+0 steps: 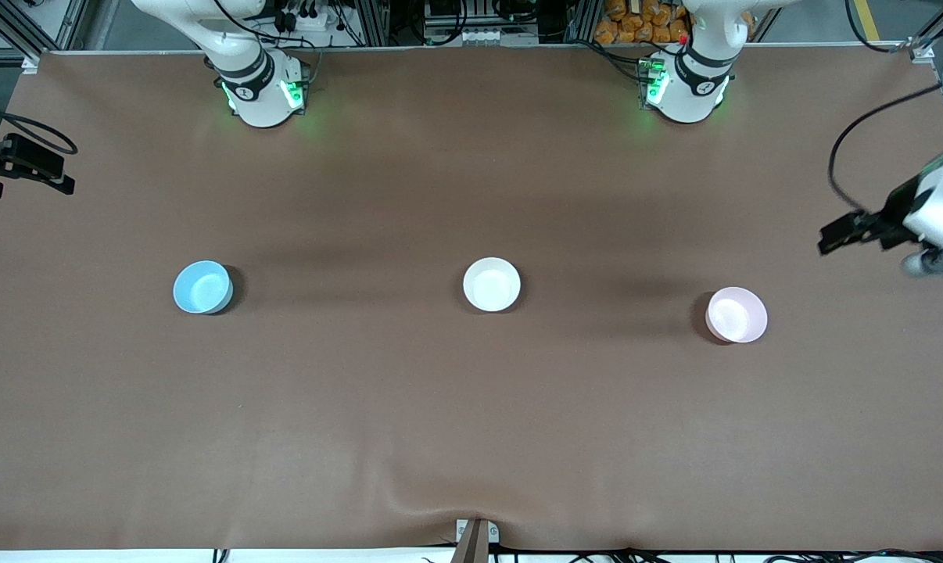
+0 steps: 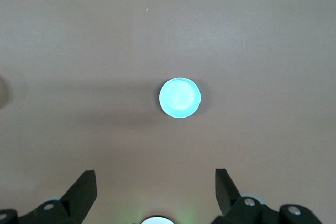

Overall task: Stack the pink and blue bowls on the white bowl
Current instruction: 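Move the left gripper down to the pink bowl and grasp its rim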

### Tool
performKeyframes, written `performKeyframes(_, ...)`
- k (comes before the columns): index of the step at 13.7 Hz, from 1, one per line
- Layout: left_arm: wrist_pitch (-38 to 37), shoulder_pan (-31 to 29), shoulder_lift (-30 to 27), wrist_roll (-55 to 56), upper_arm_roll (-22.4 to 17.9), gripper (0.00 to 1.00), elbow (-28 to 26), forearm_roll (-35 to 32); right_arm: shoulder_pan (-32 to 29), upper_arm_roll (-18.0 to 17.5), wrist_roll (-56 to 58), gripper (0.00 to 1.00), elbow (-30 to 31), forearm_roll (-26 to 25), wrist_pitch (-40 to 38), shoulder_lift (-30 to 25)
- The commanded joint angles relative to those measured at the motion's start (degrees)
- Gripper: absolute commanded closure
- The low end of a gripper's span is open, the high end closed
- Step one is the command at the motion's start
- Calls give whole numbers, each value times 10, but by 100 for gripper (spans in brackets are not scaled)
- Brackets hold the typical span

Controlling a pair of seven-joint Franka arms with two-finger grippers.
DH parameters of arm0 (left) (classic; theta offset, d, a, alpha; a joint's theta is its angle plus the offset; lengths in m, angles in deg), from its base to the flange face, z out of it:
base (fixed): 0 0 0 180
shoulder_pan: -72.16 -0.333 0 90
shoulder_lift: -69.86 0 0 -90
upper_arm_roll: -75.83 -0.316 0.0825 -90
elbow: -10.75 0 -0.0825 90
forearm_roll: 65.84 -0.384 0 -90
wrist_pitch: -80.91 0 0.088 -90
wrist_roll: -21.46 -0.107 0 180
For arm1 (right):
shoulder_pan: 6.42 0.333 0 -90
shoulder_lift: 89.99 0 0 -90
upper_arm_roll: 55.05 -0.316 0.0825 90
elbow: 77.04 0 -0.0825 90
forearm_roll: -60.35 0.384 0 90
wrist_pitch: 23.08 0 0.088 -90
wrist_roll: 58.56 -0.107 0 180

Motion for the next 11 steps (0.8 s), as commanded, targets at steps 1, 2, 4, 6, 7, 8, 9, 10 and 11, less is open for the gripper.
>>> performKeyframes(1, 110, -2, 7, -10, 1, 0, -73, 10, -5, -4, -6, 0, -8, 1, -5, 4)
performKeyframes(2, 137, -2, 16, -21, 1, 0, -88, 10, -6, -4, -6, 0, -8, 2, -5, 4)
performKeyframes(4, 180, -19, 44, -58, 2, 0, -102, 10, -5, -4, -6, 0, -8, 2, -5, 4)
performKeyframes(6, 219, -29, 73, -79, 2, 0, -118, 11, -6, -4, -7, 0, -8, 2, -5, 4)
performKeyframes(7, 234, -45, 91, -84, 2, 0, -121, 10, -6, -4, -7, 0, -8, 2, -5, 4)
performKeyframes(8, 251, -58, 113, -87, 3, 0, -121, 11, -6, -5, -7, 0, -8, 2, -5, 4)
performKeyframes(9, 275, -63, 132, -93, 4, 0, -122, 11, -5, -4, -7, 0, -8, 2, -5, 4)
performKeyframes(10, 296, -64, 149, -95, 4, 0, -123, 11, -5, -5, -8, 0, -8, 2, -5, 4)
performKeyframes(11, 304, -64, 163, -95, 4, 0, -123, 12, -6, -4, -8, 0, -8, 2, -5, 4)
